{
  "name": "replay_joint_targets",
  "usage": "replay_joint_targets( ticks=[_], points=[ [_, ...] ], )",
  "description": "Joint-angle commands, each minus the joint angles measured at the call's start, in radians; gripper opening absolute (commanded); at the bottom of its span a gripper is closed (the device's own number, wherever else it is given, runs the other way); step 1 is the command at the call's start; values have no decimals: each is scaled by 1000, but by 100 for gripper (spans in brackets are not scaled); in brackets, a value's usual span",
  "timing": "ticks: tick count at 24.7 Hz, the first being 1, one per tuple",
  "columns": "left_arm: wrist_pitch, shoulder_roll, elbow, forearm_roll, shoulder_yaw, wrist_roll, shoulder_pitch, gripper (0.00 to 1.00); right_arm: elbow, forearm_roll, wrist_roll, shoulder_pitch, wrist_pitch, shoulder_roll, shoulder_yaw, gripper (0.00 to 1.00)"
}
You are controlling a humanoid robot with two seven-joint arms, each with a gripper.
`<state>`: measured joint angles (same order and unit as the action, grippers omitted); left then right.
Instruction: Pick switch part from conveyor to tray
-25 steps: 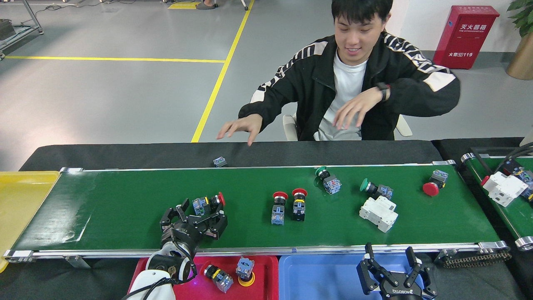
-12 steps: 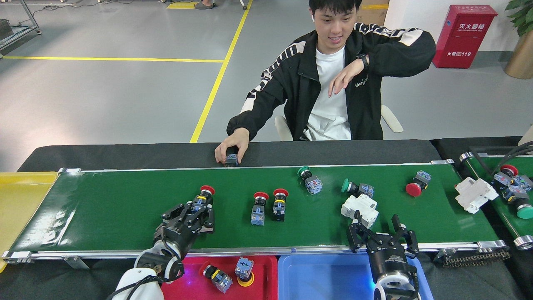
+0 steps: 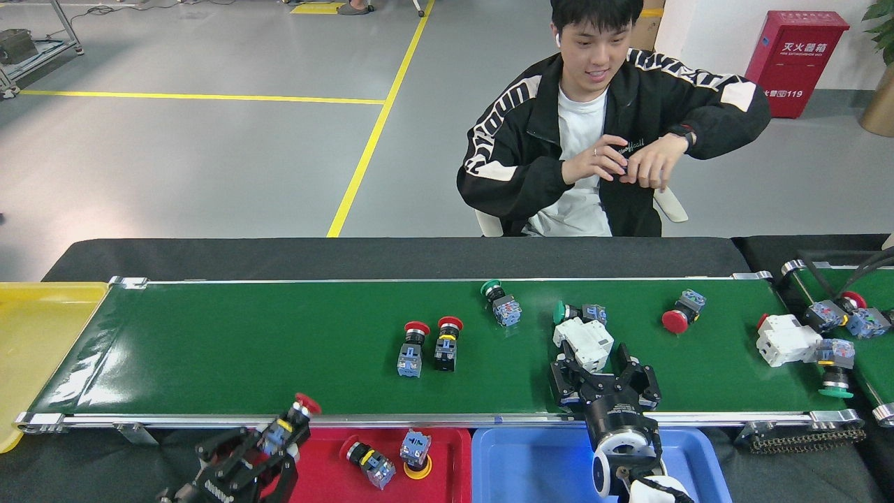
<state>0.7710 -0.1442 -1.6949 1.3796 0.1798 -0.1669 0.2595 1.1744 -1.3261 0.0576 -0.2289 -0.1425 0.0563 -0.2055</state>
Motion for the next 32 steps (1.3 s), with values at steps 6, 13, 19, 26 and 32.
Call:
replay_joint_targets(
  ticks=[6,13,19,26,32],
  points=[
    [14,-9,-3,-21,17,10,-5,100,34,56,5,-3,187,-30,-14,31],
    [14,14,-2,-65,107,1,1,100,369,79,7,255,405,-165,37,34],
    [-143,78,-3,-67,193,-37,-34,100,444,146,61,439,831,-277,245,36],
    [-312,72,-8,-50,187,-39,-52,100,363,150,53,513,928,-248,482,80],
    [-374,126,50,95,106,-39,-175,100,361,156,-28,494,928,-201,482,97]
  ],
)
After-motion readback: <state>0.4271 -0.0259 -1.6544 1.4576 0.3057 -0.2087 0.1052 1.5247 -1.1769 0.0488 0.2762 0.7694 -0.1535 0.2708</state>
